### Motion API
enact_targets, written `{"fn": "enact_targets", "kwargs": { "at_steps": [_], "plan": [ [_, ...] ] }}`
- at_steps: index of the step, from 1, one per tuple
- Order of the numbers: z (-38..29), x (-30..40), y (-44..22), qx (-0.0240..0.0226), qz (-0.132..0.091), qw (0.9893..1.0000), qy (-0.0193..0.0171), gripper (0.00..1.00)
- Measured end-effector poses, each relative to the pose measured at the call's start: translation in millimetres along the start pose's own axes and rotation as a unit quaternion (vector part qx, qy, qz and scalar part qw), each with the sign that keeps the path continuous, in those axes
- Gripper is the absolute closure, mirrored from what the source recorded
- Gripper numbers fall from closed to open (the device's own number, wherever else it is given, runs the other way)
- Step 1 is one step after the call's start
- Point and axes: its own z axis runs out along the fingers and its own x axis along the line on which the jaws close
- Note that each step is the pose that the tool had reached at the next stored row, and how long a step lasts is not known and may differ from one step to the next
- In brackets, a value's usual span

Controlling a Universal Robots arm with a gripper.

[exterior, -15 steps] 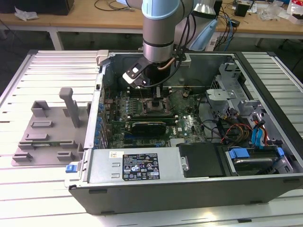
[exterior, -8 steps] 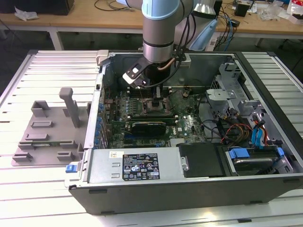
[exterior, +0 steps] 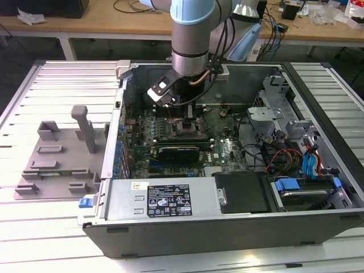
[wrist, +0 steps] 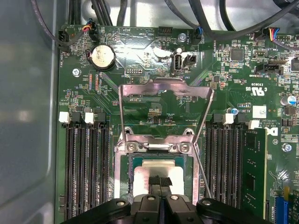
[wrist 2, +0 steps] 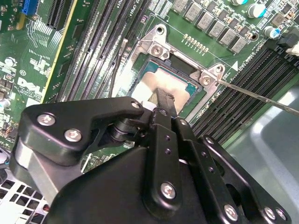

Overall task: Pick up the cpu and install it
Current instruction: 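Place the cpu into insertion slot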

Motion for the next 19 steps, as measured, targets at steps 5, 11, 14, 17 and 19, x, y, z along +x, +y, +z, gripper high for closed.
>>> {"fn": "enact_targets", "kwargs": {
  "at_steps": [5,11,14,17,19],
  "plan": [
    [0.5,0.0,0.0,0.0,0.0,1.0,0.0,0.89],
    [-2.4,-0.1,0.0,0.0,0.0,1.0,0.0,0.89],
    [-14.6,-0.5,0.5,0.0,0.0,1.0,0.0001,0.89],
    [-34.3,-1.1,1.1,0.0,0.0,1.0,0.0002,0.89],
    [-38.6,-1.2,1.3,-0.0002,0.0,1.0,0.0003,0.89]
  ]
}}
